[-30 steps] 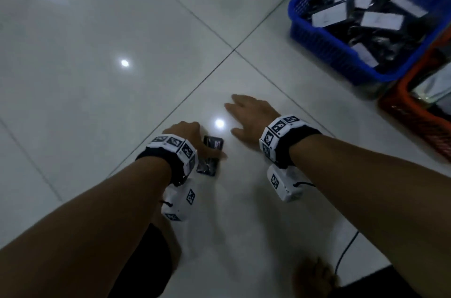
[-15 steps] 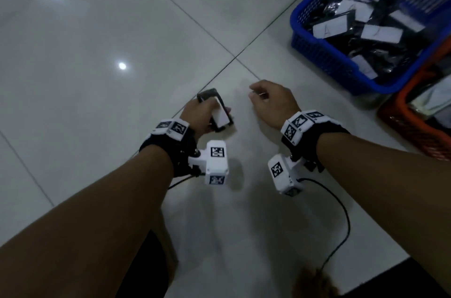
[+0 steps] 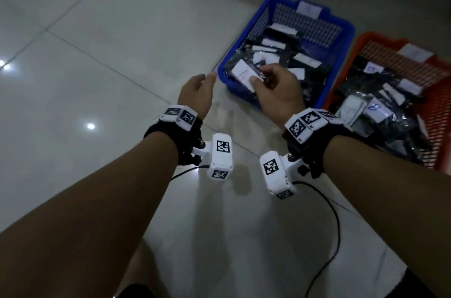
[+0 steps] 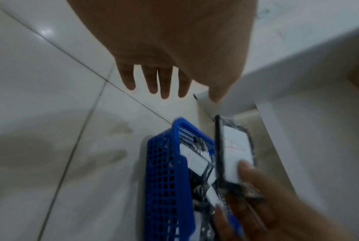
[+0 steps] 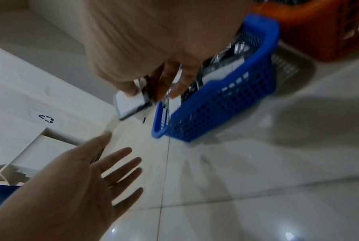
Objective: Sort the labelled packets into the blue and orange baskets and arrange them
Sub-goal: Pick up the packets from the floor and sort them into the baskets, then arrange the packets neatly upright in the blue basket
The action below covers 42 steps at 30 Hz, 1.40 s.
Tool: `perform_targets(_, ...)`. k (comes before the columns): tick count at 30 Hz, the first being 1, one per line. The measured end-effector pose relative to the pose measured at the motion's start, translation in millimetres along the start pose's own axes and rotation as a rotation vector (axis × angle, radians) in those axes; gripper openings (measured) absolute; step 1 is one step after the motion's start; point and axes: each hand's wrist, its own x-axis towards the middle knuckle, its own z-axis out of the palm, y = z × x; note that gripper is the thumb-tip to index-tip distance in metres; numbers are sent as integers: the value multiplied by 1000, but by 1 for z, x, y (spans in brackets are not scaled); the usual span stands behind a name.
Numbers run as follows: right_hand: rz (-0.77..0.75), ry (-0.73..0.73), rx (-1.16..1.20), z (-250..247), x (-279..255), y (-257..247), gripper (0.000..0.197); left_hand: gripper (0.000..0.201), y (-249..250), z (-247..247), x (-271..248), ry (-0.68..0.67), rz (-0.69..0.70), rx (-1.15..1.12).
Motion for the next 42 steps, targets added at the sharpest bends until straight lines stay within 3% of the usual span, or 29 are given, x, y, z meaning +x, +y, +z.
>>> perform_targets(3, -80, 160, -131, -39, 21, 5, 21, 45, 19, 26, 22, 71, 226, 355)
perform_targets(6, -49, 205, -290, -63, 39, 19, 26, 43, 30, 48, 50, 12, 348, 533)
perform_targets(11, 55, 198, -434, -64, 56, 44, 36, 32, 27, 65, 92, -96, 325, 713)
perform_targets(17, 26, 364, -657, -48, 70, 31, 39, 49, 35, 52, 119, -244, 352, 874)
perform_targets(21, -5, 287, -637, -49, 86, -5, 31, 47, 81, 58, 140, -282, 561, 932)
perform_targets(26, 132, 163, -705, -67, 117, -36, 32, 44, 130, 64, 159, -366, 669, 823)
perform_targets(31, 172, 117, -558, -72, 147, -9, 19, 40, 132, 82, 176, -380, 815, 872)
perform_targets(38, 247, -92, -493, -107, 176, 15, 19, 41, 157, 120, 182, -459, 835, 1079)
perform_targets(42, 276, -158, -478, -102, 203, 34, 24, 48, 149, 142, 218, -324, 769, 1084)
